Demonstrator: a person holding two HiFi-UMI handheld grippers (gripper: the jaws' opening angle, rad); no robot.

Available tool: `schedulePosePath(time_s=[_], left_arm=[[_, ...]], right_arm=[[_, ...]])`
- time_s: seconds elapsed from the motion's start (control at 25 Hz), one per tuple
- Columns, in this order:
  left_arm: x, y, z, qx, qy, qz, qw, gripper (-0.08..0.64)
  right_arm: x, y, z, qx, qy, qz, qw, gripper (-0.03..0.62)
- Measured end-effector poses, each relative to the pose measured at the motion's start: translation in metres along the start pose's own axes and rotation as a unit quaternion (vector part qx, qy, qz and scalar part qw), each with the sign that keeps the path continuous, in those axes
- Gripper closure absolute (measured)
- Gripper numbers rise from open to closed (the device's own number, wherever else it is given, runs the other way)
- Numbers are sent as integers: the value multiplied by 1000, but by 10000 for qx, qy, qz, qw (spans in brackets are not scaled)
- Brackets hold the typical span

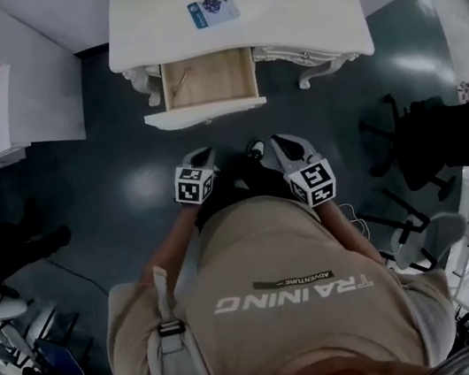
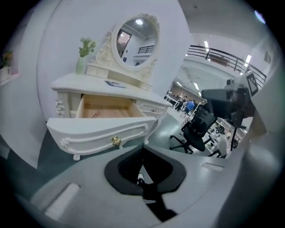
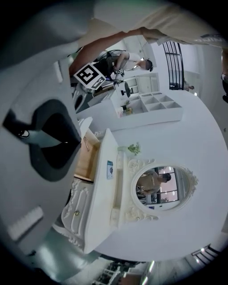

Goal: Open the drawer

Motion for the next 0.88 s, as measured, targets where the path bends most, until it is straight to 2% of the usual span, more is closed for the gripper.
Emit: schedulePosePath(time_s=[0.12, 0.24, 0.32, 0.44, 0.56, 0.72, 0.8, 0.88], left_arm=[[21, -19, 20, 473, 307, 24, 9984, 552], [40, -47, 47, 994, 640, 195, 9928, 552], [60, -69, 57, 1249, 648, 287, 9896, 552], [87, -101, 74, 1635, 465, 346, 9848, 552], [106, -122, 97, 1879, 534, 466, 9796, 552], [116, -157, 121, 2266, 747, 764, 9681, 552], [120, -168, 121, 2329, 770, 855, 9657, 552], [125, -174, 116, 2307, 784, 913, 9656, 552]], right_arm=[[1, -6, -10, -31, -104, 3, 9999, 589], [0, -9, -4, 232, -240, 84, 9994, 589], [-4, -23, 3, 480, -388, 115, 9980, 589], [-4, -51, 16, 829, -676, 65, 9942, 589], [12, -75, 30, 970, -990, -144, 9902, 589], [36, -97, 47, 1222, -1126, -328, 9856, 589], [39, -108, 51, 1443, -1090, -495, 9823, 589], [35, -122, 53, 1677, -846, -561, 9806, 589]])
Point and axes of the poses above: the fingertips, and each gripper's own axes: y forward along the fingers, x to its right, z out of its top, the point moved 5 cm from there along -y, backward along the fingers, and after that the axes turned 15 degrees about -x, right-handed, at the moved point
